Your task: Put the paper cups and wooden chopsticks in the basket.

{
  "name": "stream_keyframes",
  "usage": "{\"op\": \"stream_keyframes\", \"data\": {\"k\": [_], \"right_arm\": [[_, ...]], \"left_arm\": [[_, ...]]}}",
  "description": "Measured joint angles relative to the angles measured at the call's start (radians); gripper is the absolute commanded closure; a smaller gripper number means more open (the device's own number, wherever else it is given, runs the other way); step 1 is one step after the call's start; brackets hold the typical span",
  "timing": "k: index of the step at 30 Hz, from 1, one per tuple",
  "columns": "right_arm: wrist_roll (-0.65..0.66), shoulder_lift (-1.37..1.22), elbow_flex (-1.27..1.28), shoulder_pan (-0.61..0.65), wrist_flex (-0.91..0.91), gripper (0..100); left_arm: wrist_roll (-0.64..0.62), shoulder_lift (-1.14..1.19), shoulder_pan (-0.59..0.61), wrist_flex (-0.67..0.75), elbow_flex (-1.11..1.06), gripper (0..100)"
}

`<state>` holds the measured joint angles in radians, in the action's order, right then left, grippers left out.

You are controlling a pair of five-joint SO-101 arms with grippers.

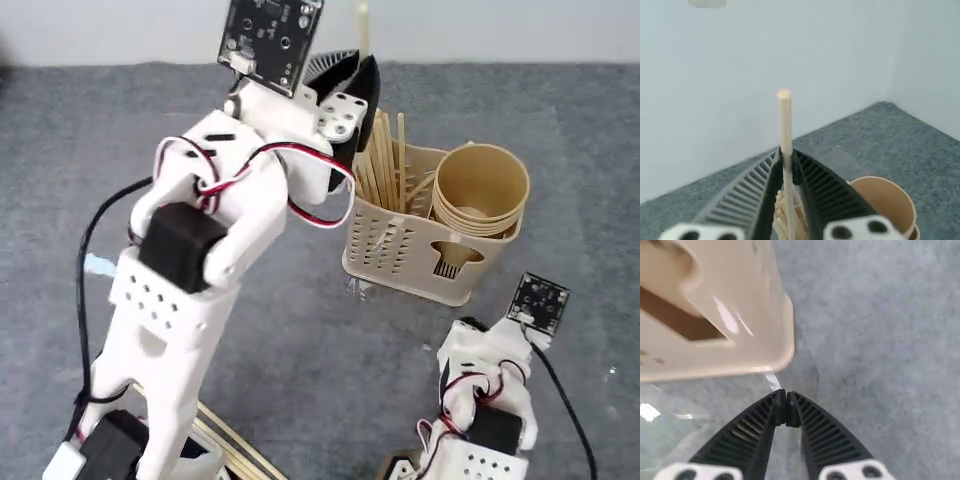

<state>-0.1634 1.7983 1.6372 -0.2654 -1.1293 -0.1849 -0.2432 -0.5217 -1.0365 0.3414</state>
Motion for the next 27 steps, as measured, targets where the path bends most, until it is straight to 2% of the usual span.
{"op": "stream_keyframes", "data": {"k": [9,15,27], "right_arm": [[0.000,0.000,0.008,-0.031,0.000,99.0],[0.000,0.000,0.008,-0.029,0.000,99.0],[0.000,0.000,0.026,-0.032,-0.002,99.0]], "left_arm": [[-0.020,0.000,-0.068,0.021,-0.124,98],[-0.020,0.000,-0.069,-0.002,-0.153,86],[-0.020,-0.074,-0.077,-0.055,-0.153,86]]}}
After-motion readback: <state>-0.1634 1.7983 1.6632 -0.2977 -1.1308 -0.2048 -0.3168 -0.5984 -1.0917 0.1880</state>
